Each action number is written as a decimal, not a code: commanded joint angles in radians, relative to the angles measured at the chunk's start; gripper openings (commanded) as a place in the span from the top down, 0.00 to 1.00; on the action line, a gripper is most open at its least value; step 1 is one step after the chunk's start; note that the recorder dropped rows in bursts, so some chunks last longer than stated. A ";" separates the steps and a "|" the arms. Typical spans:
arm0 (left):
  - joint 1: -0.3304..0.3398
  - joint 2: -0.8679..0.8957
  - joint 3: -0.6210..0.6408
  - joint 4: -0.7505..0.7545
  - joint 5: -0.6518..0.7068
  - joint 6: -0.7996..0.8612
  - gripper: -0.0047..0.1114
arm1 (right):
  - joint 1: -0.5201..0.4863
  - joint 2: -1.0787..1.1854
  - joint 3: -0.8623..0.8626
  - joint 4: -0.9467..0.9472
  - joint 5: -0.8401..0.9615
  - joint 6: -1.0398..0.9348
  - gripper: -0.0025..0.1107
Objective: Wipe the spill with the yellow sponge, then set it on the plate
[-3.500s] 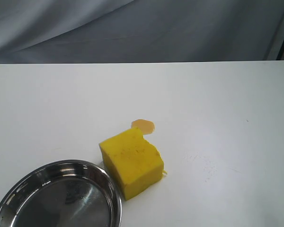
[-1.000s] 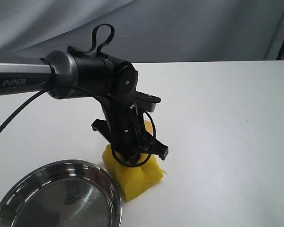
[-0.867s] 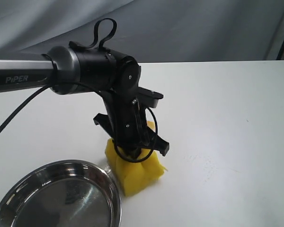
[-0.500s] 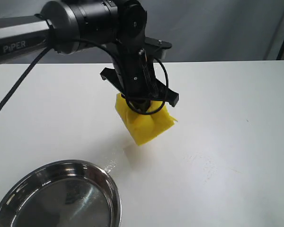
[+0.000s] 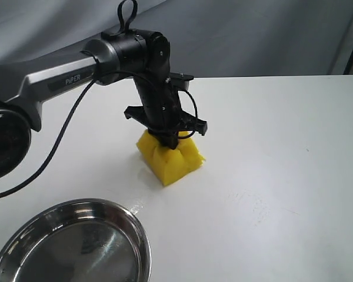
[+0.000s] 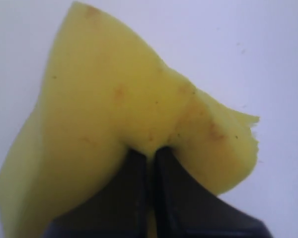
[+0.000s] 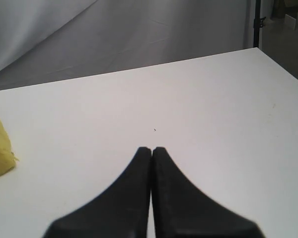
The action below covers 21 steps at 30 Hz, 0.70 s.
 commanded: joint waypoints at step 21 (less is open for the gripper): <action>-0.152 0.070 -0.010 -0.109 0.054 0.084 0.96 | -0.007 -0.004 0.004 -0.006 -0.001 -0.002 0.98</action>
